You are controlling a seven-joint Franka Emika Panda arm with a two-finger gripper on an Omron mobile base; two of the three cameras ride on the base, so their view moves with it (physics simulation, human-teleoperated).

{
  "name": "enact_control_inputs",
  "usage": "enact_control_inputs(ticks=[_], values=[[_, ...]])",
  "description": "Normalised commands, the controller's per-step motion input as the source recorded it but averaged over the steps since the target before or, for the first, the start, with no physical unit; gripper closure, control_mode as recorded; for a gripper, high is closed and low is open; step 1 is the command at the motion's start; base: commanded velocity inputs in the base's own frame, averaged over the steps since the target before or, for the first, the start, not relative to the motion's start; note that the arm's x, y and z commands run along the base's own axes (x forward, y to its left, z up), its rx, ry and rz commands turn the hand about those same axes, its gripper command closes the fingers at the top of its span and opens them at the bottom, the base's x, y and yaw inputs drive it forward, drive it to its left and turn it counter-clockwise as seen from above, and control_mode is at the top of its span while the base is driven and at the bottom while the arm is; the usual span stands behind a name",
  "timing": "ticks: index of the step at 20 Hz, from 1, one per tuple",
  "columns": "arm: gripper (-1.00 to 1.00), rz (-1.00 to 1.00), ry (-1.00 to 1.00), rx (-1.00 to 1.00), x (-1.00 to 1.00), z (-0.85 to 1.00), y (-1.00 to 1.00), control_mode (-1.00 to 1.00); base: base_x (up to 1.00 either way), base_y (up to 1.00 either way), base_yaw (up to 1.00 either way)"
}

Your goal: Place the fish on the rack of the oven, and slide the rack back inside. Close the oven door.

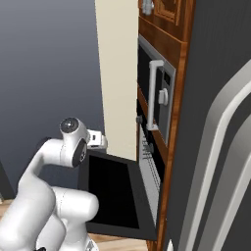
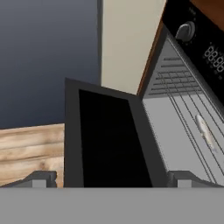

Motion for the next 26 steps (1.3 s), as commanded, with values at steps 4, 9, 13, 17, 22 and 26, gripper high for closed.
enact_control_inputs(ticks=[4,9,13,17,22,26], values=[[-1.00,0.09,0.07,-0.13,-0.27,0.05,1.00,-1.00,0.00,0.00,0.00],[-1.00,0.05,0.13,-0.17,-0.21,0.00,1.00,-1.00,0.00,0.00,0.00],[-1.00,0.02,0.09,-0.18,-0.09,-0.01,0.95,-1.00,0.00,0.00,0.00],[-1.00,0.03,0.08,-0.16,-0.01,-0.08,0.78,-1.00,0.00,0.00,0.00],[-1.00,0.10,0.26,-0.14,0.00,-0.21,0.65,-1.00,0.00,0.00,0.00],[-1.00,0.09,0.26,-0.13,0.00,-0.23,0.57,-1.00,0.00,0.00,0.00]])
